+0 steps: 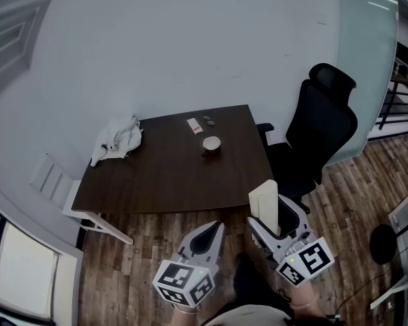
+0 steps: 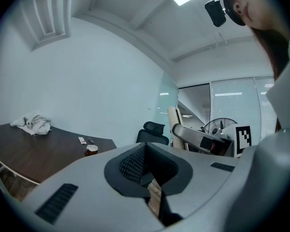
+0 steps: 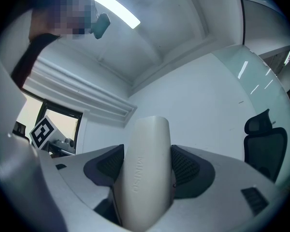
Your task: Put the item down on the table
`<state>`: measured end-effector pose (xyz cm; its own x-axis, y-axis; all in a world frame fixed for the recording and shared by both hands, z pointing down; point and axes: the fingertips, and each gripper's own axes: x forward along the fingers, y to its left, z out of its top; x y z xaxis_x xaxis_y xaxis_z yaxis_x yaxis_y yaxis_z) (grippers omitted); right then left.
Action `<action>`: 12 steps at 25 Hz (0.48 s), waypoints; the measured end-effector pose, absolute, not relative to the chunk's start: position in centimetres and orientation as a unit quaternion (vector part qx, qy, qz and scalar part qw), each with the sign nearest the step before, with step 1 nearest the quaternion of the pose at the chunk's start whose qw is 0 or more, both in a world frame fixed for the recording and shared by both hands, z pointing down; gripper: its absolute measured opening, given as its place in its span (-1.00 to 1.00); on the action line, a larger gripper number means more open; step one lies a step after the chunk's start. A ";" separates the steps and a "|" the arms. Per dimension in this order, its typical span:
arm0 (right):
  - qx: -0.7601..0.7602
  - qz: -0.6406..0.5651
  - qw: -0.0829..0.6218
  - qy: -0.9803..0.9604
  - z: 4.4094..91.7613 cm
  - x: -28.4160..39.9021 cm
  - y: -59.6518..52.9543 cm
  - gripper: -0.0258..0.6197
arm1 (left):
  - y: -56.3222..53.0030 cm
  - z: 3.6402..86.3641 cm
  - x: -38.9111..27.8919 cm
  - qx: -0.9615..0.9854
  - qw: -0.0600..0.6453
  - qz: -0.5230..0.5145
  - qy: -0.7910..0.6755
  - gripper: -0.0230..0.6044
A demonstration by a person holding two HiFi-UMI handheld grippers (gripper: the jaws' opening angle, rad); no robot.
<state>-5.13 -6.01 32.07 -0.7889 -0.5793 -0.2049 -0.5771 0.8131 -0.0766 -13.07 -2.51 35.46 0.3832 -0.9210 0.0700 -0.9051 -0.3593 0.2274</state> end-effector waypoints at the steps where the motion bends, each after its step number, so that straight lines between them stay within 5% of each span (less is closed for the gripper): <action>1: -0.305 -0.006 0.111 0.946 32.1 -5.2 -6.6 0.04 | -3.1 35.5 -13.1 0.823 0.115 -0.034 -0.555 -0.87; 12: -0.298 -0.009 0.112 0.948 32.8 -6.7 -14.5 0.04 | -11.0 36.1 -14.7 0.816 0.120 -0.025 -0.565 -0.87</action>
